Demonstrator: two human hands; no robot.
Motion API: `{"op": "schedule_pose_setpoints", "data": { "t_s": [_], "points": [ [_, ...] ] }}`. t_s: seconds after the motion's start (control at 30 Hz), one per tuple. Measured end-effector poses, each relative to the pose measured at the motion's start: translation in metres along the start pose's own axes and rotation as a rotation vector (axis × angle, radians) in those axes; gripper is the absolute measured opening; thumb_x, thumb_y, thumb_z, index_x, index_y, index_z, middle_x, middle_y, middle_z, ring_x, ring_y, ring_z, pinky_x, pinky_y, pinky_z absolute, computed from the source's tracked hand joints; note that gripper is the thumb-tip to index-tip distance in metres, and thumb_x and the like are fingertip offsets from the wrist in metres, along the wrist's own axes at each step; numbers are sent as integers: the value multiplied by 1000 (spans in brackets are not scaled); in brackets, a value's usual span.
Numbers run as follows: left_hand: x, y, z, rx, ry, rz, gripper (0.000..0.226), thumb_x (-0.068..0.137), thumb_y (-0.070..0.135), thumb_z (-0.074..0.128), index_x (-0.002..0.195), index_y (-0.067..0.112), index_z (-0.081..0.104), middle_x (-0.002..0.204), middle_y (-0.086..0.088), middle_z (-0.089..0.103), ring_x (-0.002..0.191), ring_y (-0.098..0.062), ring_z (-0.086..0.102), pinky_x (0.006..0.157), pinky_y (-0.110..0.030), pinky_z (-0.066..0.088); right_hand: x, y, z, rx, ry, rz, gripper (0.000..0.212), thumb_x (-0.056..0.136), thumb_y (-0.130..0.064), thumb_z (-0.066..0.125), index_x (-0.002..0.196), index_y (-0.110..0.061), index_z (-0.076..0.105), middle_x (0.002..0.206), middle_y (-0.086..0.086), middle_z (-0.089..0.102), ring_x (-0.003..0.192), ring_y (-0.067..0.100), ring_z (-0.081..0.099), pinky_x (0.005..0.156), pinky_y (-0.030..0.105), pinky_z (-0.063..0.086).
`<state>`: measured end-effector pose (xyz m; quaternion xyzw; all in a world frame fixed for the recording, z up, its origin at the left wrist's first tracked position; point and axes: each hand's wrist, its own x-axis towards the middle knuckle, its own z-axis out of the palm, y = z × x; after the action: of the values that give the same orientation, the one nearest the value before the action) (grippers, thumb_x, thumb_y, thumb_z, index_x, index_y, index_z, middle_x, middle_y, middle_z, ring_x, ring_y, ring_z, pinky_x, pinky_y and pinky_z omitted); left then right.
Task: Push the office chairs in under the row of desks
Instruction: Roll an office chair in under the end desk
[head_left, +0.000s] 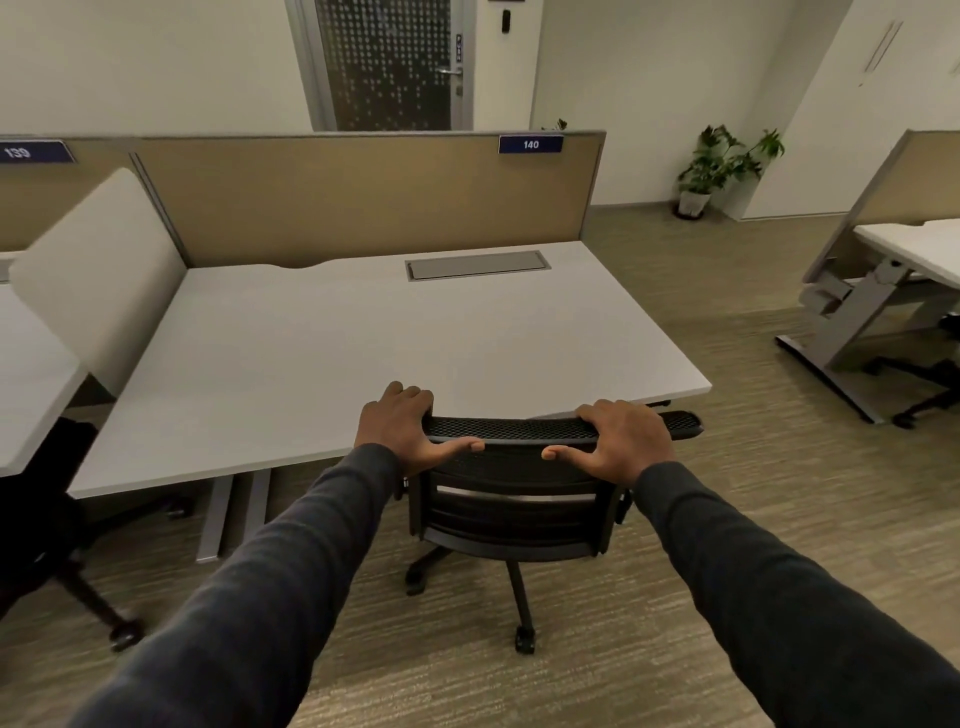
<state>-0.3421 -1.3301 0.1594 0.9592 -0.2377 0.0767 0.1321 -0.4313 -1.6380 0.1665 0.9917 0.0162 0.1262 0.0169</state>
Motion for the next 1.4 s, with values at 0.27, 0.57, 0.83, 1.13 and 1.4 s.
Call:
{"op": "schedule_pose_setpoints", "data": {
  "t_s": [0.27, 0.57, 0.83, 1.13, 1.4],
  "points": [
    [-13, -10, -3, -24, 39, 13, 81, 53, 107, 32, 67, 29, 41, 70, 14, 44, 75, -12, 40, 55, -30, 31, -8, -11, -2, 15, 5, 4, 94, 63, -105, 28, 96, -28, 69, 83, -6, 66, 74, 17, 59, 67, 32, 44],
    [-22, -20, -10, -20, 14, -11, 84, 50, 108, 31, 70, 28, 45, 74, 14, 46, 78, -12, 41, 58, -30, 33, -10, -30, -5, 15, -10, 27, 93, 61, -106, 28, 95, -29, 68, 88, -8, 67, 80, 17, 60, 73, 33, 49],
    [-15, -44, -18, -5, 49, -21, 83, 52, 107, 32, 71, 27, 45, 73, 14, 46, 79, -13, 40, 59, -31, 34, 7, -50, -8, 11, -44, 24, 99, 63, -105, 23, 107, -29, 68, 94, -6, 68, 85, 17, 61, 76, 34, 49],
    [6, -63, -30, 54, -90, 18, 95, 53, 107, 15, 87, 27, 51, 89, 8, 49, 92, -17, 43, 72, -37, 42, 23, -68, -11, 29, -46, 80, 98, 63, -105, 24, 108, -31, 68, 91, -8, 69, 81, 16, 61, 72, 33, 49],
    [-2, -76, -42, -18, -212, 2, 112, 57, 104, 15, 127, 26, 55, 127, -5, 51, 121, -26, 43, 99, -50, 40, 23, -91, -25, 34, -151, 129, 109, 58, -107, 19, 114, -27, 66, 99, -3, 67, 87, 16, 59, 79, 36, 52]
  ]
}}
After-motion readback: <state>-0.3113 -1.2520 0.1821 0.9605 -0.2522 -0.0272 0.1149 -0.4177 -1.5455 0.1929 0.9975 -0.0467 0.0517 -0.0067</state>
